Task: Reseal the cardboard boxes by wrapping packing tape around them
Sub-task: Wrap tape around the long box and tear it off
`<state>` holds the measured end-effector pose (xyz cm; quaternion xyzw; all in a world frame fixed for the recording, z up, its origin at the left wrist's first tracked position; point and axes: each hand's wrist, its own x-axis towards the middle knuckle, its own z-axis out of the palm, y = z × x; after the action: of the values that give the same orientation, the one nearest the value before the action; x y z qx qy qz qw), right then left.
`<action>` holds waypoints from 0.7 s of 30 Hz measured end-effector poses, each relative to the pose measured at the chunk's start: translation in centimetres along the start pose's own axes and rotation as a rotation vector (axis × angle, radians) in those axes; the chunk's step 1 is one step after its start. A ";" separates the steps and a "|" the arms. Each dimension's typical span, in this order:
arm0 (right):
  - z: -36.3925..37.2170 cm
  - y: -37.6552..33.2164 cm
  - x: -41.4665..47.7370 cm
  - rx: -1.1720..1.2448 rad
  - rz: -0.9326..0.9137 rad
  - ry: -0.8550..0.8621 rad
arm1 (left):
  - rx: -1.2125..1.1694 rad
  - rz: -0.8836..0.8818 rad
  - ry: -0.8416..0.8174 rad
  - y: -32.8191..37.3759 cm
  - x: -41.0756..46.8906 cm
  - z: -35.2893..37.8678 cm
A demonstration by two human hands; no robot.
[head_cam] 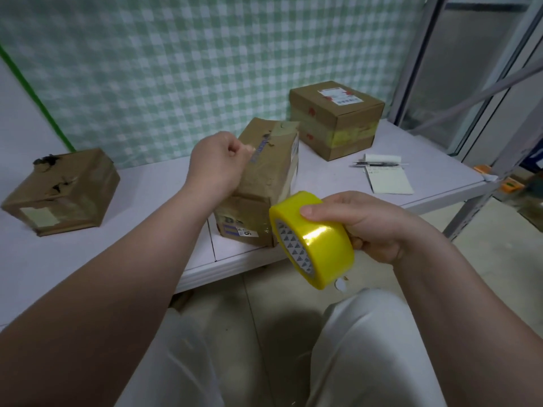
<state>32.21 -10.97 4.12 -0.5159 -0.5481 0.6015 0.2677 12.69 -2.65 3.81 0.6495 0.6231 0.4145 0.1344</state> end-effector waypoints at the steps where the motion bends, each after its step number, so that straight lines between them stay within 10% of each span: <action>1: 0.0 0.1 0.0 0.016 -0.002 -0.005 | -0.002 0.011 -0.029 -0.1 0.3 0.0; 9: 2.2 1.2 1.6 0.168 -0.007 0.032 | -0.120 -0.070 -0.297 -1.2 2.0 -0.4; 21: -0.8 0.8 1.6 0.026 0.032 0.191 | -0.133 -0.247 -0.088 -1.2 -1.1 1.2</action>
<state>32.64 -9.38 2.99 -0.5758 -0.5040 0.5610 0.3158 12.85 -2.99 1.84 0.5750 0.6630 0.4064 0.2541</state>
